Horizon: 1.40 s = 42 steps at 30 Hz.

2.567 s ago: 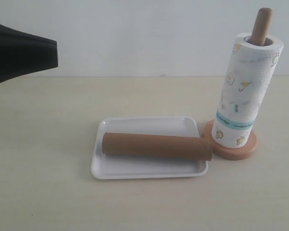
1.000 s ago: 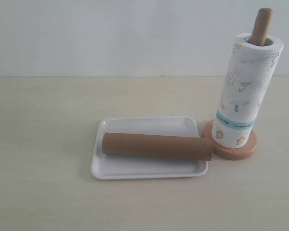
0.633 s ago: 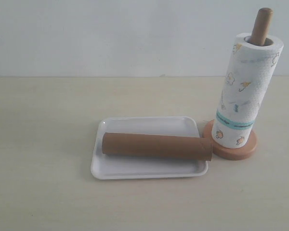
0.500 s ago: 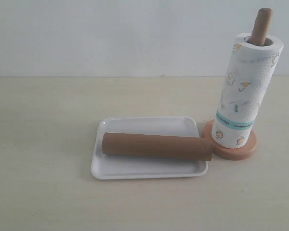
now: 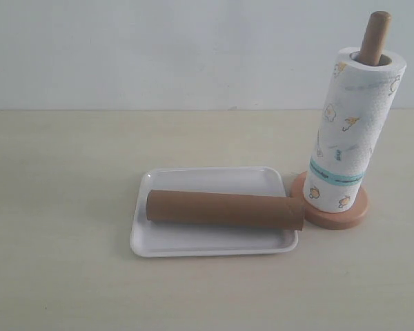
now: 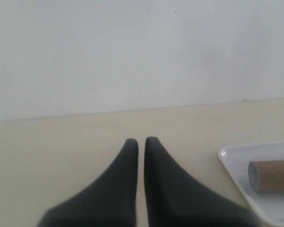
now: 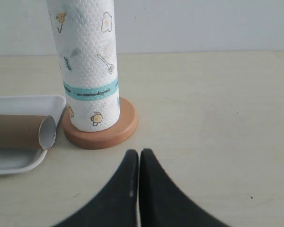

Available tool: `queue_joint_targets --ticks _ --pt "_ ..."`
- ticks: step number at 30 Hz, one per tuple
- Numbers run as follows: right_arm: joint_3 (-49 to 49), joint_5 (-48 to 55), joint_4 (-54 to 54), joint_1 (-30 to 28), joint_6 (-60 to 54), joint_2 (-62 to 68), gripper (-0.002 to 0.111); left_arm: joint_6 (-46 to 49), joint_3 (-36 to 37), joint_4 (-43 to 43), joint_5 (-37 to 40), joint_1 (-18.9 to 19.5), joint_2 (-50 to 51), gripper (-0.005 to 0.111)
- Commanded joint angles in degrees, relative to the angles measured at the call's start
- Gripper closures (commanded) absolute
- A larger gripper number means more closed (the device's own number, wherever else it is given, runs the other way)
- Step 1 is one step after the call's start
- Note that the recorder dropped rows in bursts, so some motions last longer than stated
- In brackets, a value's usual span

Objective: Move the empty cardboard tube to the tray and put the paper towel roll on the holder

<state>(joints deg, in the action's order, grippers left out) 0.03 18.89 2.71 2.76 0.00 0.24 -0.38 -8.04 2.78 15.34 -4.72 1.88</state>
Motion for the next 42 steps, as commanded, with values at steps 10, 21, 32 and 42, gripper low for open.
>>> queue_joint_targets --ticks 10,21,32,42 --pt "0.0 -0.3 -0.3 -0.3 0.0 -0.2 0.109 0.4 8.0 -3.6 -7.9 3.2 -1.9 0.103" --pt "0.0 -0.3 -0.3 -0.3 0.0 -0.2 0.109 1.6 8.0 -3.6 -3.8 3.6 -1.9 0.103" --pt "0.0 -0.3 -0.3 -0.3 0.0 -0.2 0.109 1.6 8.0 -4.2 1.3 3.6 -1.9 0.103" --pt "0.0 -0.3 -0.3 -0.3 0.0 -0.2 0.109 1.6 8.0 -4.2 0.8 3.6 -1.9 0.103"
